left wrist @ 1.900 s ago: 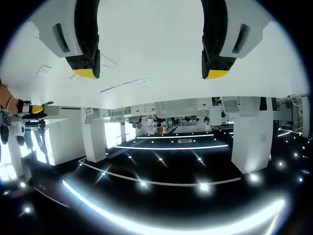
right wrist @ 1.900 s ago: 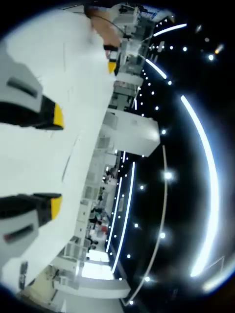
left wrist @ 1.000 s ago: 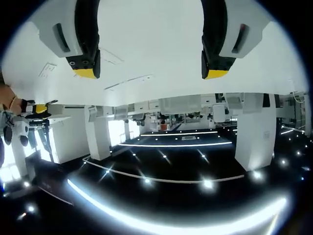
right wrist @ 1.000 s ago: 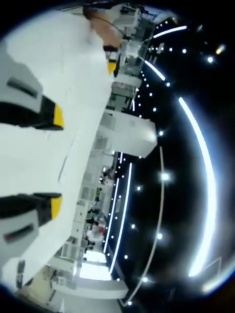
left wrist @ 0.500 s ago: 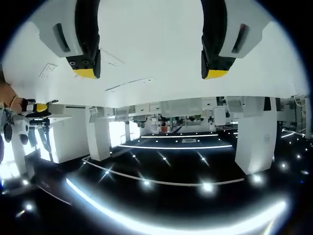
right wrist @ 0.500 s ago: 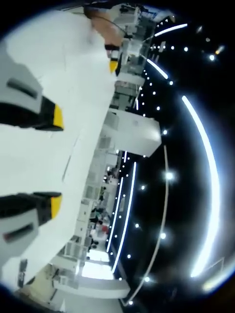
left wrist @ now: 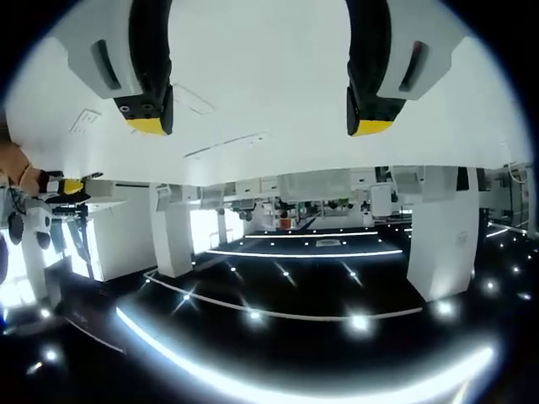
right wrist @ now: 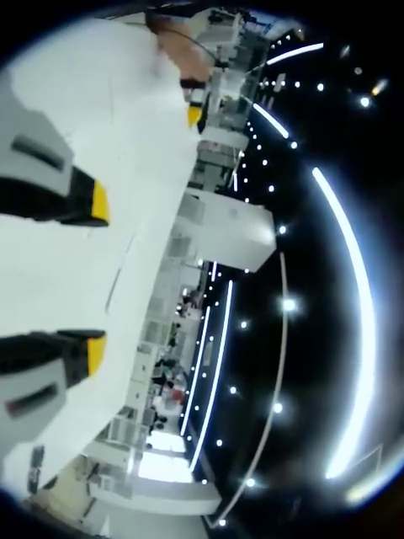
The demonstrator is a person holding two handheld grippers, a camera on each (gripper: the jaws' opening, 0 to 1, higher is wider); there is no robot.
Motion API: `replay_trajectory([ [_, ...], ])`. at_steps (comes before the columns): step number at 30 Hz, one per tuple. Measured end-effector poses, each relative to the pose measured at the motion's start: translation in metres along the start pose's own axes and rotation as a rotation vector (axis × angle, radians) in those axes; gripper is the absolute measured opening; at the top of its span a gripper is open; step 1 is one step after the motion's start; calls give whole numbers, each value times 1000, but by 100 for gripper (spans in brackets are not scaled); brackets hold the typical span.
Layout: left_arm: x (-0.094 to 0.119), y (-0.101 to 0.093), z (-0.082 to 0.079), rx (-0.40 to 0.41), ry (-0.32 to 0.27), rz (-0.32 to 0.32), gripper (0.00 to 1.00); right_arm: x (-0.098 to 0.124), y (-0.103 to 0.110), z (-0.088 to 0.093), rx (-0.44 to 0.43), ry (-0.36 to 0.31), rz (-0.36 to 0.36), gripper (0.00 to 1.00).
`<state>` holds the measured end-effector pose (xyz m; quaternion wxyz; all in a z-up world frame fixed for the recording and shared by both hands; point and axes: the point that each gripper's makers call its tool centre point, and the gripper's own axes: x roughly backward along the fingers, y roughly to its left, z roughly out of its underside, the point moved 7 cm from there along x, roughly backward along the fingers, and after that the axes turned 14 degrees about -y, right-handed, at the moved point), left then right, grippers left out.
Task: Locate the socket holder cover, grip the socket holder cover, clip it into the socket holder slot.
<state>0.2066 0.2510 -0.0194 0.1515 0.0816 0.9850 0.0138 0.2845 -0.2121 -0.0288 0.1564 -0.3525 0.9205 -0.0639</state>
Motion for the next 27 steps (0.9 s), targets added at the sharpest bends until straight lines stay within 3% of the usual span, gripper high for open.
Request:
replay_trajectory([
  [27, 3, -2, -9, -34, -11, 16, 84, 2, 1, 0, -3, 5, -3, 48],
])
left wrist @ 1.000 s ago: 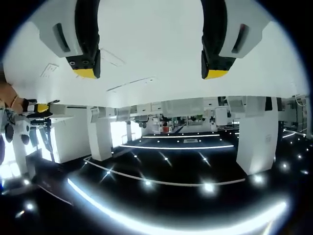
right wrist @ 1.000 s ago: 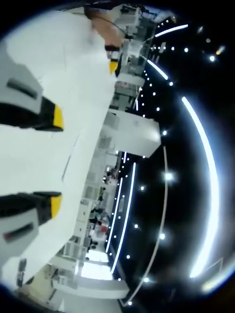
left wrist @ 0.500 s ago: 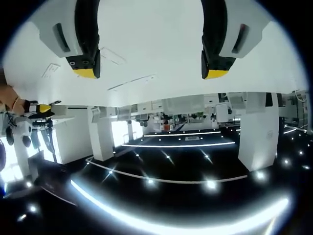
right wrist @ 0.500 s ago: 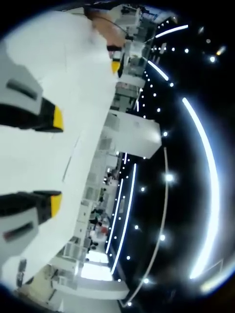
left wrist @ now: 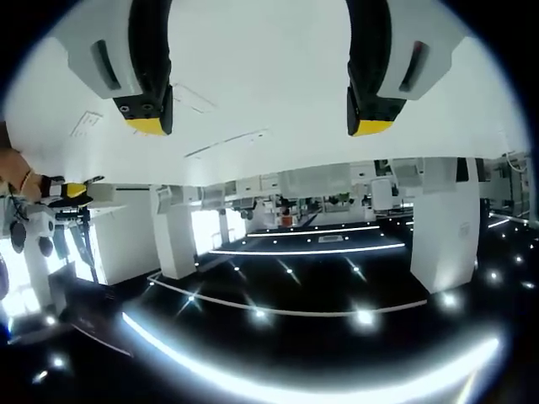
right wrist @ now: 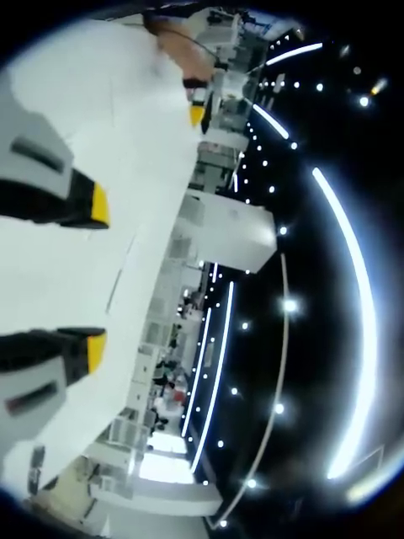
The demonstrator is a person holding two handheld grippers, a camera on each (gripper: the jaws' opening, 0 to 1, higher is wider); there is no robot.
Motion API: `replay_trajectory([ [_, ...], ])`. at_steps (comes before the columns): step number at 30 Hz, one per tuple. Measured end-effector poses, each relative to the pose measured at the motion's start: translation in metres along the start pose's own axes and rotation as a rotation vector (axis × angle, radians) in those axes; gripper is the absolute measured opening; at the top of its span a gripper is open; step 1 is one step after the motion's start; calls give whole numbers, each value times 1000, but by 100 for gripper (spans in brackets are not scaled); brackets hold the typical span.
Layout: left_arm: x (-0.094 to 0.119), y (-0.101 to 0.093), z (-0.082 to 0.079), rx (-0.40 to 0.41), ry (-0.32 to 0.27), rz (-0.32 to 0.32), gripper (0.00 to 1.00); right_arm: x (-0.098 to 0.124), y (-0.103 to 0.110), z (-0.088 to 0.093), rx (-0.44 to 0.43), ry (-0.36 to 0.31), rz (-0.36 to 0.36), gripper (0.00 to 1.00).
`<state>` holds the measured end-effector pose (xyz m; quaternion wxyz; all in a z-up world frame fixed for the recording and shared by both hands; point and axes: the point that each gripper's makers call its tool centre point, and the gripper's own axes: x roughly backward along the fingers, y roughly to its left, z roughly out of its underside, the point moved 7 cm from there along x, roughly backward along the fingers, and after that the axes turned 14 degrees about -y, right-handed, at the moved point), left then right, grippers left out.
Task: Locate the socket holder cover, grip the socket holder cover, clip it into the socket holder slot.
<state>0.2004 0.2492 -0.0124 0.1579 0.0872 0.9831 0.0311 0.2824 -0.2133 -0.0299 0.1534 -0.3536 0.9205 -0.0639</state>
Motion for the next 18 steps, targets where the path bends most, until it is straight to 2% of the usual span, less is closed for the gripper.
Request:
replay_trajectory([
  [6, 1, 2, 1, 18, 4, -6, 84, 1, 0, -2, -9, -10, -5, 48],
  [10, 0, -1, 4, 51, 21, 20, 84, 1, -1, -1, -6, -1, 1, 47],
  [13, 1, -1, 1, 80, 8, 29, 84, 2, -5, -2, 8, -4, 21, 47],
  [18, 4, -2, -3, 75, -8, 17, 84, 1, -6, -1, 25, 2, 19, 49],
])
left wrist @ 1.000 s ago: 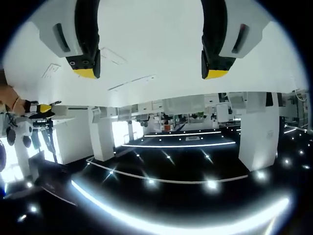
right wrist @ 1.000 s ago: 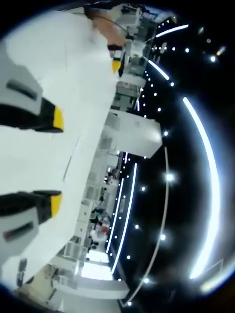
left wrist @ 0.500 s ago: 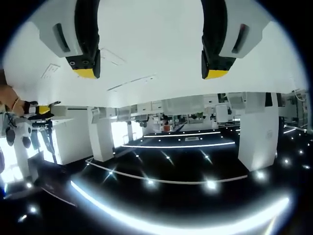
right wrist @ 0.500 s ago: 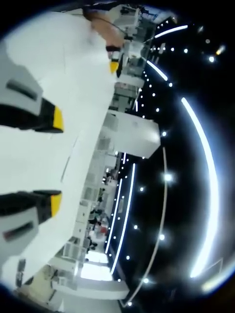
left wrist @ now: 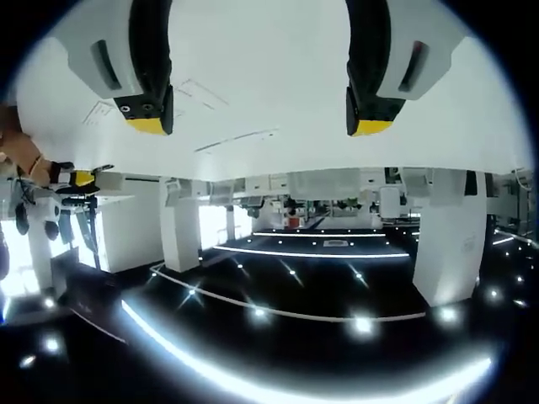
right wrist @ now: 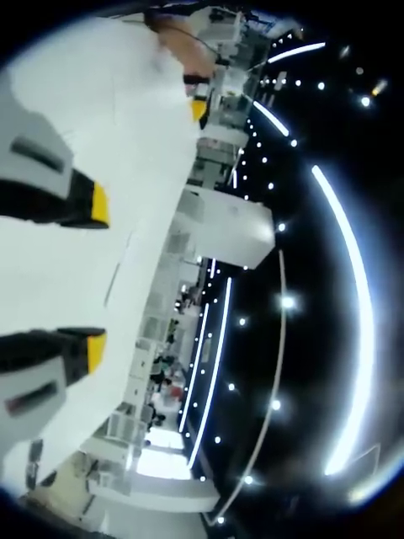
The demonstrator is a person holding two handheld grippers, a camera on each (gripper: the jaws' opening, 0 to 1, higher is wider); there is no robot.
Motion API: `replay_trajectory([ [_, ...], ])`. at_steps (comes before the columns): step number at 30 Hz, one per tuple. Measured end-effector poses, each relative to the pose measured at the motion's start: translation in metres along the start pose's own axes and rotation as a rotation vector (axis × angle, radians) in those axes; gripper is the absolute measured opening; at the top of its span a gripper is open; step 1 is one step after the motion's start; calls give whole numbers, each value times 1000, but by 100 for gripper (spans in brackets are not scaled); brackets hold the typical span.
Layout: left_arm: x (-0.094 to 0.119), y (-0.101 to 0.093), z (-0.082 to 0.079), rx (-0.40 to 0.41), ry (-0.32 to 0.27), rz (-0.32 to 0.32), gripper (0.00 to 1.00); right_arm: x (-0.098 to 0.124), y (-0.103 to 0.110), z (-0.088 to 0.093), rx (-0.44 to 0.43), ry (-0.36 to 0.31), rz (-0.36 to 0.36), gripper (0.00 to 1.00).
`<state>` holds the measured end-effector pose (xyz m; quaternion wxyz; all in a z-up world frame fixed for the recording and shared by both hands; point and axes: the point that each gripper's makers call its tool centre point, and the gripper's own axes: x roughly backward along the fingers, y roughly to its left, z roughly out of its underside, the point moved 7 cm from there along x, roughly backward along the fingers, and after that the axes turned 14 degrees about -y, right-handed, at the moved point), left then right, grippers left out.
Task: Locate the socket holder cover, grip the socket holder cover, clip it into the socket holder slot.
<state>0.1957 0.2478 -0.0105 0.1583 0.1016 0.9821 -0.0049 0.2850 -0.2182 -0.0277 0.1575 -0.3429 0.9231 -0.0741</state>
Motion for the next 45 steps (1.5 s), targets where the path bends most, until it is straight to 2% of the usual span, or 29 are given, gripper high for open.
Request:
replay_trajectory([
  [5, 1, 1, -1, 4, 0, -6, 84, -2, -1, -5, 3, -11, -23, 50],
  [7, 2, 4, -3, 5, 0, -13, 84, -3, -6, -14, -42, -35, -13, 50],
  [11, 4, 9, -12, -12, -12, -32, 84, -5, -16, -35, -38, -58, 5, 50],
  [17, 5, 18, -25, -32, -35, -66, 82, -13, -17, -56, -61, -114, -40, 50],
  [22, -1, 20, -40, -17, -32, -72, 86, -25, -26, -72, -40, -129, -68, 50],
  [23, -8, 18, -52, -48, 1, -68, 86, -25, -27, -73, -39, -131, -68, 50],
  [25, -14, 18, -59, -66, 12, -65, 87, -29, -36, -80, -54, -157, -65, 50],
  [27, -14, 17, -57, -56, 2, -60, 86, -28, -39, -78, -67, -160, -63, 50],
  [30, -11, 16, -51, -35, -9, -50, 84, -25, -37, -73, -40, -132, -71, 50],
  [35, -7, 16, -41, -37, -16, -42, 83, -25, -31, -77, -30, -129, -109, 50],
  [38, -2, 22, -28, -48, 31, -51, 83, -25, -21, -80, -5, -105, -171, 49],
  [39, -1, 22, -24, -49, 47, -45, 83, -25, -16, -80, 36, -80, -205, 49],
  [41, -1, 23, -25, -48, 47, -50, 83, -25, -12, -80, 34, -68, -224, 49],
  [42, -1, 23, -25, -47, 39, -50, 83, -24, -8, -76, 34, -1, -253, 49],
  [43, -1, 23, -26, -46, 36, -48, 83, -26, -5, -77, 58, -20, -260, 49],
  [45, -2, 23, -26, -44, 35, -43, 83, -28, 0, -77, 62, -4, -291, 49],
])
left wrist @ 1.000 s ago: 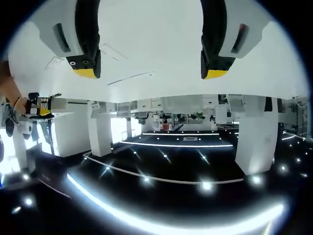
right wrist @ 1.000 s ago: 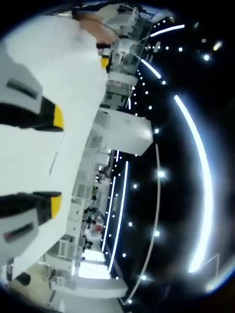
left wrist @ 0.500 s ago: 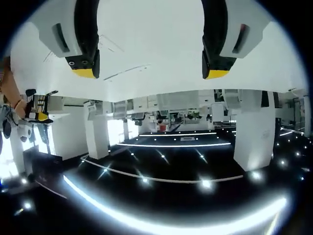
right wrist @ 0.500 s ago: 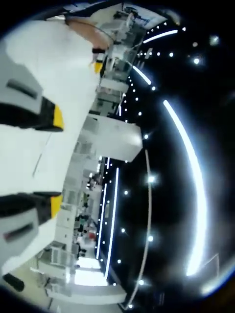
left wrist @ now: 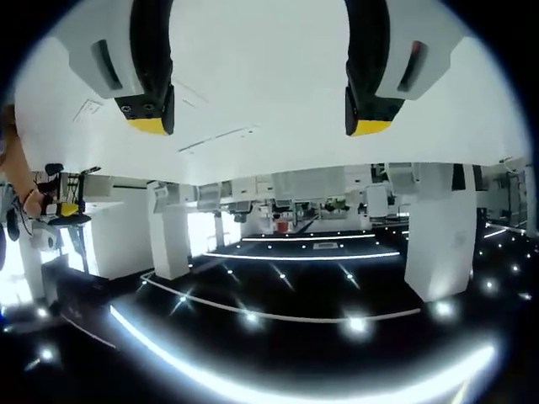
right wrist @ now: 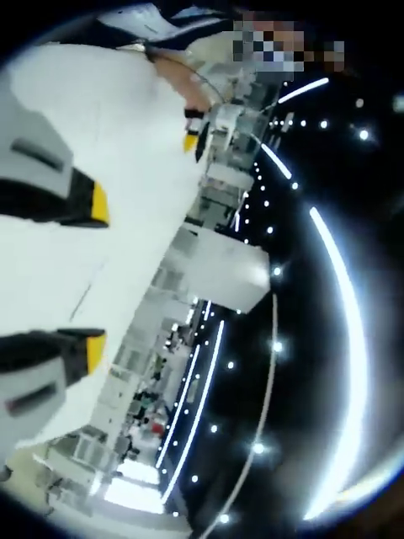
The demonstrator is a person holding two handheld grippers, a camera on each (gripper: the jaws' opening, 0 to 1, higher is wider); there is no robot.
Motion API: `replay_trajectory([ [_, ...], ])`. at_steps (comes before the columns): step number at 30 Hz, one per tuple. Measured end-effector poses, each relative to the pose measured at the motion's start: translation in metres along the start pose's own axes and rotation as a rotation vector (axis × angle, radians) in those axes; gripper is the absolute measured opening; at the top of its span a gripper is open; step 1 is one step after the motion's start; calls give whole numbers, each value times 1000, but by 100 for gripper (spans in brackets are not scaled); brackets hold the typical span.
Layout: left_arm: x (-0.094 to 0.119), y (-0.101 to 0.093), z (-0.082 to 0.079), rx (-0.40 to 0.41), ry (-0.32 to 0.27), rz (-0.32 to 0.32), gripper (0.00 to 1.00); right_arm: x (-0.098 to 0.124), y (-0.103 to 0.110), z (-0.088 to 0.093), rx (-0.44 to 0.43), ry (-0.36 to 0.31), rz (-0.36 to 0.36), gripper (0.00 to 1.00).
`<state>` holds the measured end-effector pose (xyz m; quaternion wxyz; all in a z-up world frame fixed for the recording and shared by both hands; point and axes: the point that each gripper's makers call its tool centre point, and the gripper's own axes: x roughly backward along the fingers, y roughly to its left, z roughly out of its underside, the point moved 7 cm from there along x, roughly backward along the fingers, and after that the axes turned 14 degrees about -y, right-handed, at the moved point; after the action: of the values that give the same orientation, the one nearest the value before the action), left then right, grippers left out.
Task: Locate the socket holder cover, grip the socket holder cover, clip it into the socket holder slot.
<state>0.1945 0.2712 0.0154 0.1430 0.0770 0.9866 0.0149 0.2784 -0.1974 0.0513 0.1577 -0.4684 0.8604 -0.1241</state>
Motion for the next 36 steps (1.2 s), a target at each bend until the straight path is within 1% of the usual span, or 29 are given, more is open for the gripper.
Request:
replay_trajectory([
  [4, -1, -3, 2, 0, 11, 10, 83, -1, 0, -2, 0, 49, -36, 48],
  [7, -3, -3, 3, -4, 16, 15, 83, 2, 0, 3, -18, 92, -50, 48],
  [8, -3, -3, 3, -5, 17, 18, 83, 6, 2, 9, -23, 141, -68, 47],
  [9, -5, -3, 4, -6, 21, 23, 83, 7, 3, 12, -25, 163, -75, 47],
  [11, -6, -7, 6, -12, 29, 29, 83, 14, 7, 23, -1, 242, -104, 47],
  [13, -7, -9, 7, -16, 34, 32, 83, 16, 8, 25, -10, 257, -113, 46],
  [15, -8, -10, 8, -19, 39, 37, 83, 18, 9, 27, -32, 272, -142, 45],
  [17, -8, -11, 10, -17, 43, 40, 83, 16, 10, 31, -2, 306, -164, 45],
  [19, -9, -12, 11, -16, 49, 41, 83, 14, 13, 34, -9, 321, -192, 45],
  [20, -9, -11, 12, -15, 51, 40, 83, 12, 17, 35, -17, 327, -218, 45],
  [24, -10, -11, 13, -13, 55, 39, 83, 11, 20, 38, 0, 356, -260, 45],
  [26, -10, -11, 14, -15, 57, 42, 83, 12, 21, 40, -17, 365, -282, 45],
  [29, -11, -12, 16, -15, 64, 49, 83, 12, 24, 46, -23, 394, -303, 45],
  [31, -12, -13, 16, -10, 64, 52, 83, 17, 33, 53, -16, 442, -322, 45],
  [32, -12, -15, 17, -12, 68, 56, 83, 20, 36, 55, -17, 455, -327, 45],
  [34, -12, -16, 16, -19, 66, 60, 83, 25, 41, 52, -14, 459, -332, 44],
  [36, -12, -17, 15, -19, 59, 62, 83, 31, 41, 47, -17, 453, -323, 44],
])
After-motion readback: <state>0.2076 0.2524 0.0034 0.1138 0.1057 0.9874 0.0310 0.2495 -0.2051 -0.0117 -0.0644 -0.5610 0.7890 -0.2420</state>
